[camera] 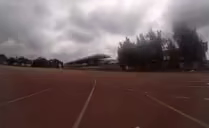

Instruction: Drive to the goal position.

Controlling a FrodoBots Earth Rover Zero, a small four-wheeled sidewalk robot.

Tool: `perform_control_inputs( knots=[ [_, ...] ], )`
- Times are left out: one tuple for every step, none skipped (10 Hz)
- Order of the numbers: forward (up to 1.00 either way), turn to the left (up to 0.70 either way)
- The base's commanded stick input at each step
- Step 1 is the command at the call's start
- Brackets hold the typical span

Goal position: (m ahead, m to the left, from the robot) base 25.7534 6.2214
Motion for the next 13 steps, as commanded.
perform_control_inputs(
  knots=[
    [0.7, 0.0],
    [0.7, 0.0],
    [0.7, 0.0],
    [0.7, 0.0],
    [0.7, 0.0],
    [0.7, 0.0],
    [0.7, 0.0],
    [0.7, 0.0],
    [0.7, 0.0],
    [0.7, 0.0],
    [0.7, 0.0],
    [0.7, 0.0],
    [0.7, 0.0]
  ],
)
